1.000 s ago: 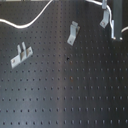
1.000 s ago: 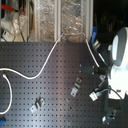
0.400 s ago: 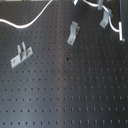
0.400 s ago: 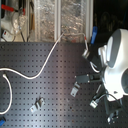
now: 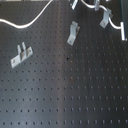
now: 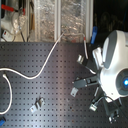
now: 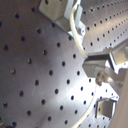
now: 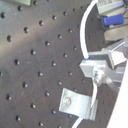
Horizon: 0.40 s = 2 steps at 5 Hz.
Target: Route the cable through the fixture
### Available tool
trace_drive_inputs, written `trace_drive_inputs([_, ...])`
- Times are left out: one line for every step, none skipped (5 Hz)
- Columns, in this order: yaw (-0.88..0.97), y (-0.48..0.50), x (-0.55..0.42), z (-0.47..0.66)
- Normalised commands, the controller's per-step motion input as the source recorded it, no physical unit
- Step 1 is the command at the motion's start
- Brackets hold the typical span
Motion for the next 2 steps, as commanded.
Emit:
trace_drive_inputs([-0.17,-0.077,-0.211,0.37])
trace_drive_inputs([-0.02,0.000,0.000,0.00])
